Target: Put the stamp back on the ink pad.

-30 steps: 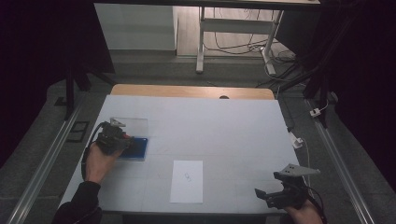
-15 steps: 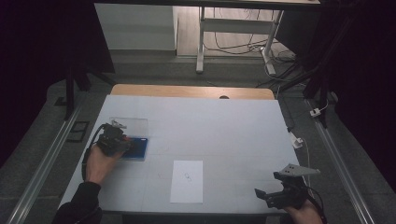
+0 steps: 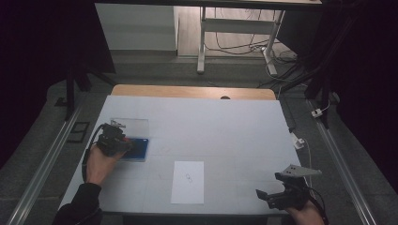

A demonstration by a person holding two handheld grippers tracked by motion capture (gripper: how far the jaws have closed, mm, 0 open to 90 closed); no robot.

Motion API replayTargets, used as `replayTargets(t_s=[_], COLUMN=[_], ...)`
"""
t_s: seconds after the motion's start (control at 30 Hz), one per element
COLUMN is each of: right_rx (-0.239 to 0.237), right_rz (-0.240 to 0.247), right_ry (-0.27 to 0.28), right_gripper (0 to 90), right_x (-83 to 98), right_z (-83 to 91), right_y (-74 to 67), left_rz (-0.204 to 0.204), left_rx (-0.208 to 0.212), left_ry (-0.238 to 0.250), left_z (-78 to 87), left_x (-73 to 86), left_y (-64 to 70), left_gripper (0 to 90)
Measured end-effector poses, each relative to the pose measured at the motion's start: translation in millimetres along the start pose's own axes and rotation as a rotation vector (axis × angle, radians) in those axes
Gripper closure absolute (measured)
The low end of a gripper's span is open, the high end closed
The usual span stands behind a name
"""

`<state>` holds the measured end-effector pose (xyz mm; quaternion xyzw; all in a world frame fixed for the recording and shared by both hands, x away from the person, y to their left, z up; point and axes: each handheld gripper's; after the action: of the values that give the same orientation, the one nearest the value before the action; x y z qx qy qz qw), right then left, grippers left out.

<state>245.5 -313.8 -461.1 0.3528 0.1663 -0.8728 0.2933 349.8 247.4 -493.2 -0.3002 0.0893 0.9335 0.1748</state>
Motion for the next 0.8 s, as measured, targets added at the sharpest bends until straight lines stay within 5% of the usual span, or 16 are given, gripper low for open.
replayTargets(t_s=[0.43,0.63,0.8], right_rx=[0.001,0.002,0.0], right_rz=[0.0,0.002,0.001], right_ry=[0.0,0.0,0.0], right_gripper=[0.0,0.0,0.0], right_x=[0.0,0.0,-0.1], right_z=[0.0,0.0,-0.1], right_y=[0.0,-0.1,-0.3], left_rz=[-0.008,-0.007,-0.044], left_rx=[0.038,0.064,0.065], left_ry=[0.112,0.129,0.119], left_z=[13.4,18.6,23.2], left_x=[-0.5,-2.7,-4.6], left_y=[4.0,7.4,15.9], left_gripper=[21.4,7.5,3.3])
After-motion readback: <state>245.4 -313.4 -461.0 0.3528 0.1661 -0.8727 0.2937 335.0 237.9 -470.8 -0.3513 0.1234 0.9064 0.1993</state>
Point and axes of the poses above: each handheld gripper's, and its own axes: z roughly backward along the jaws, x roughly out of its underside, y roughly to its right, and after that the axes turned 2 degrees about x, right-handed
